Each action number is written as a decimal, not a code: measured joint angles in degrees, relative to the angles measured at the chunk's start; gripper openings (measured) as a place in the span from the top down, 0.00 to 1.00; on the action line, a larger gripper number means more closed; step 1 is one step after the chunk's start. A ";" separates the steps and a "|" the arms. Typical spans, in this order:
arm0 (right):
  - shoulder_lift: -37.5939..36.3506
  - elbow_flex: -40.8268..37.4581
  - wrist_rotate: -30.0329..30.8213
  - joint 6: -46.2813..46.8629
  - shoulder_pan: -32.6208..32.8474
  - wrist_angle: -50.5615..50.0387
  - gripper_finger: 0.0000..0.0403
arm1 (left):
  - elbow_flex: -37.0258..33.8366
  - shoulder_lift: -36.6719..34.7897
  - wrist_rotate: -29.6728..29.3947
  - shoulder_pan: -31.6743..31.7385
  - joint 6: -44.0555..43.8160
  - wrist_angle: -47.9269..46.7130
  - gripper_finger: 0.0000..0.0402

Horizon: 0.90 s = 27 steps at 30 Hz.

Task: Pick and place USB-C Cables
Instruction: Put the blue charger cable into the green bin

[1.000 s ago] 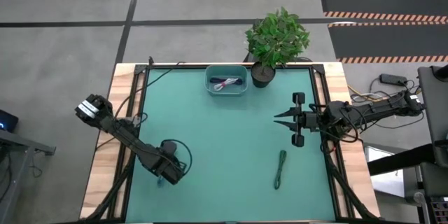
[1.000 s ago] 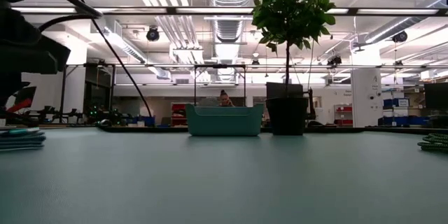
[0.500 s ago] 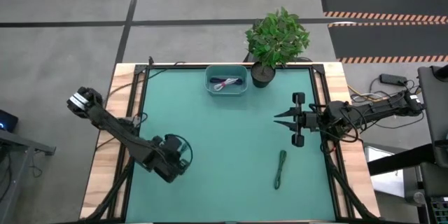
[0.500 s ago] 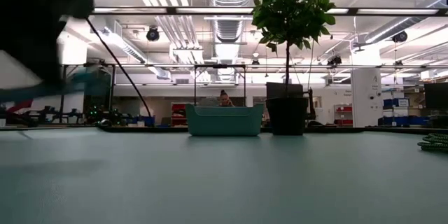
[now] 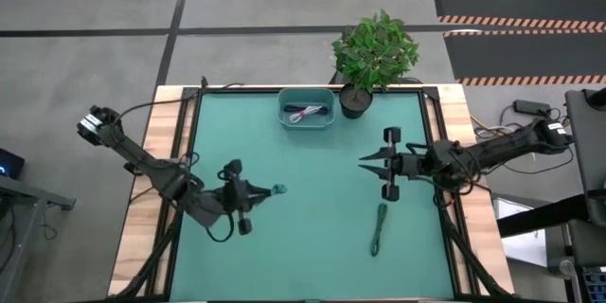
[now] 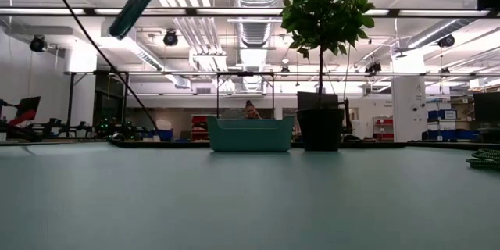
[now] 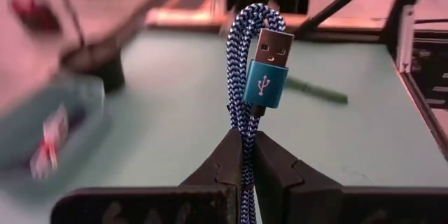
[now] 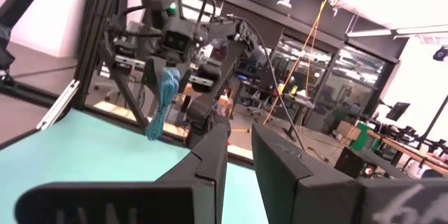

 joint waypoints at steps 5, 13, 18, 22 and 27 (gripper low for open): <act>9.17 0.00 -0.02 1.87 -0.01 11.63 0.85 | -2.53 -0.45 0.17 1.06 19.29 14.27 0.99; 20.67 6.47 0.27 3.52 0.00 17.00 0.85 | -7.54 -0.69 9.96 7.88 36.49 36.49 0.99; 25.57 13.19 1.55 2.37 -0.02 16.72 0.85 | -7.74 -0.35 15.12 14.03 37.89 38.36 0.98; 28.61 17.74 1.57 1.83 -0.17 16.28 0.79 | -7.76 -0.04 15.75 17.28 38.20 38.49 0.98; 31.76 23.81 5.48 3.32 -1.03 11.87 0.67 | -7.76 -0.03 17.38 18.86 38.18 39.03 0.98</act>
